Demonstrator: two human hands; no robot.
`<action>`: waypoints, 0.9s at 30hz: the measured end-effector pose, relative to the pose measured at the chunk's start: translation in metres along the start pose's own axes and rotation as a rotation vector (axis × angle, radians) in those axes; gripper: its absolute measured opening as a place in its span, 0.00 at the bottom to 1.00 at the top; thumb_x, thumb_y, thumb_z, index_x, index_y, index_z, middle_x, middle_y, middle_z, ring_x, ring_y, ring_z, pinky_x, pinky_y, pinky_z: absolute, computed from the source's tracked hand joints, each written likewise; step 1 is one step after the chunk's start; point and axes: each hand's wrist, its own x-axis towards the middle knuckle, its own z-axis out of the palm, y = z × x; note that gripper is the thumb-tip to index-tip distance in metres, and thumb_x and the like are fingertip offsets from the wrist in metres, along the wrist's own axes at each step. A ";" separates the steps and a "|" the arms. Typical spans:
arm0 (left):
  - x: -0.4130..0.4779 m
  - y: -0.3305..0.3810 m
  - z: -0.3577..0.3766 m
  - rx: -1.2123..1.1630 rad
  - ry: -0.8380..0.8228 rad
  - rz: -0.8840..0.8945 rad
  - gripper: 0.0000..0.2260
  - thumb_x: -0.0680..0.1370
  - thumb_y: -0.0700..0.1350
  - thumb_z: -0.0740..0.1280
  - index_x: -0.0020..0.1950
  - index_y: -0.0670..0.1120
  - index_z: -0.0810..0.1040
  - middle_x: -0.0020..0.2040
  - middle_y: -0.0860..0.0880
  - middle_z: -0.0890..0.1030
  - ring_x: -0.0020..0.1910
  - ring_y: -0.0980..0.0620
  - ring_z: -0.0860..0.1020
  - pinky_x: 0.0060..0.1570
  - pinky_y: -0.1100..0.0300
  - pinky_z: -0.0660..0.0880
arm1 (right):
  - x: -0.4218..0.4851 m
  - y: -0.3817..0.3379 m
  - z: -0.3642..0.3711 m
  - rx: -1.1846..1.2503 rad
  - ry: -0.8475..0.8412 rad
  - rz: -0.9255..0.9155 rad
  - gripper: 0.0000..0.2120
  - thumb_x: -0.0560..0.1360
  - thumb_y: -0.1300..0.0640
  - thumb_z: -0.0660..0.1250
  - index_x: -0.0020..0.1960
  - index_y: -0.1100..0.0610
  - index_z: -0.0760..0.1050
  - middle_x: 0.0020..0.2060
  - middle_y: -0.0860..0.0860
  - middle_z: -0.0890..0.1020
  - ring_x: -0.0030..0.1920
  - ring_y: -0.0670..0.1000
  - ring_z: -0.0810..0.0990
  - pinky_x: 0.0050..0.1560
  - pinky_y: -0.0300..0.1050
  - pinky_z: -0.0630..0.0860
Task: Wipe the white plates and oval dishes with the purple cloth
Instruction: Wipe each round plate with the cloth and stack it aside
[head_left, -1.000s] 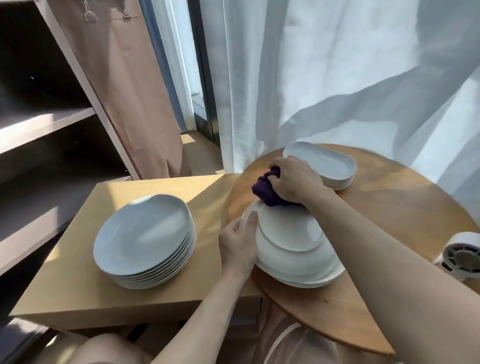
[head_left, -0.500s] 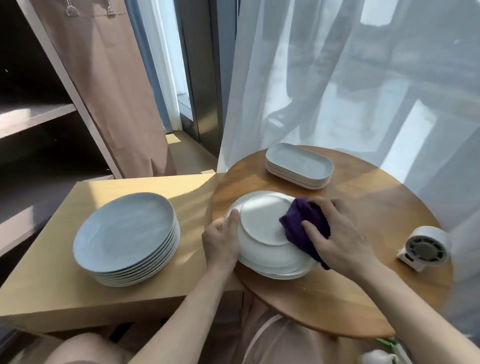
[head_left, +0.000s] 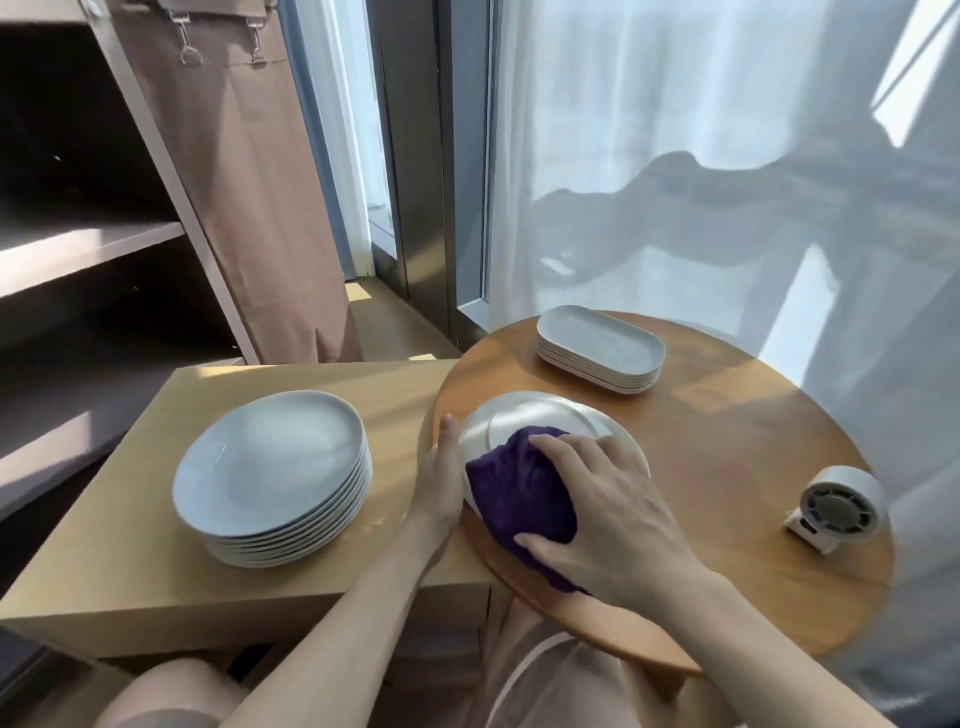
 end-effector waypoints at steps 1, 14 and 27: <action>0.000 0.001 -0.001 -0.031 0.003 -0.026 0.30 0.81 0.69 0.48 0.61 0.53 0.82 0.57 0.51 0.86 0.57 0.55 0.82 0.56 0.60 0.78 | 0.007 -0.008 0.005 -0.013 0.010 -0.021 0.42 0.67 0.30 0.68 0.76 0.46 0.65 0.68 0.46 0.74 0.65 0.54 0.68 0.67 0.54 0.67; -0.005 -0.011 -0.004 -0.144 0.020 -0.014 0.30 0.78 0.72 0.56 0.66 0.52 0.80 0.57 0.49 0.86 0.56 0.51 0.84 0.47 0.58 0.82 | 0.093 -0.037 0.032 0.260 -0.021 0.212 0.30 0.69 0.38 0.70 0.69 0.44 0.71 0.59 0.46 0.75 0.58 0.53 0.76 0.61 0.52 0.72; -0.012 -0.023 0.007 0.118 0.134 0.096 0.35 0.69 0.76 0.65 0.43 0.41 0.80 0.36 0.48 0.83 0.35 0.51 0.79 0.37 0.56 0.72 | 0.113 0.012 0.043 0.113 0.183 0.316 0.28 0.72 0.36 0.68 0.68 0.47 0.71 0.59 0.51 0.76 0.59 0.57 0.74 0.59 0.56 0.69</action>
